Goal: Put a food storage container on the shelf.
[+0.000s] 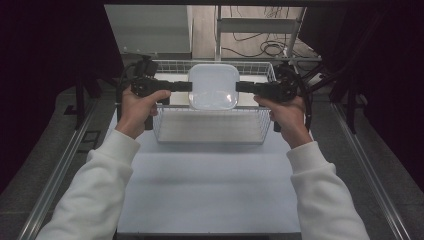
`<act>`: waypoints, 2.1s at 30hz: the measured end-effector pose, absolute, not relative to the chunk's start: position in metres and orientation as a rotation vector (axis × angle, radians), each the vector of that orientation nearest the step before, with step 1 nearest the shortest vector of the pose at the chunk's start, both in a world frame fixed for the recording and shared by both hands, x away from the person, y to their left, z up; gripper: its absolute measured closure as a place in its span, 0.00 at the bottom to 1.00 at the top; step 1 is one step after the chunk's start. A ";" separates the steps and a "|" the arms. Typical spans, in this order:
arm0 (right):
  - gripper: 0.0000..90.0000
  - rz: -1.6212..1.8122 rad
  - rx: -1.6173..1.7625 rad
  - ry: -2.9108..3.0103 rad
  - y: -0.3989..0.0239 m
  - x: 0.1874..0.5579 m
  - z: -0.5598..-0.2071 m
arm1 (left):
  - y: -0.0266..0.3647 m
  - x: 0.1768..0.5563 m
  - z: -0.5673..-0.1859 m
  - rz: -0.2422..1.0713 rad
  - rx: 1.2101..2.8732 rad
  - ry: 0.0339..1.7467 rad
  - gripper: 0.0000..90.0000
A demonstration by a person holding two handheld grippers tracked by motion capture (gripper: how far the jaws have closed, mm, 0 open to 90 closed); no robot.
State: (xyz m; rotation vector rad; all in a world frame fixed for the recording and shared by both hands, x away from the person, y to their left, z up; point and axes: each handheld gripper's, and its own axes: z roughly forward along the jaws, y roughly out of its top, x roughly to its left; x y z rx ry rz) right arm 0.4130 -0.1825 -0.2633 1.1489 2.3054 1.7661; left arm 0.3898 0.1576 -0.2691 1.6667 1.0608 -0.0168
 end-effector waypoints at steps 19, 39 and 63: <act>0.86 1.782 1.188 2.293 -0.182 0.444 -0.245 | 0.159 0.427 -0.252 -0.033 1.664 1.077 0.88; 0.86 1.758 1.307 2.311 -0.175 0.484 -0.248 | 0.162 0.466 -0.257 -0.090 1.653 1.151 0.87; 0.81 1.737 1.656 2.295 -0.175 0.523 -0.253 | 0.164 0.501 -0.265 -0.234 1.528 1.273 0.84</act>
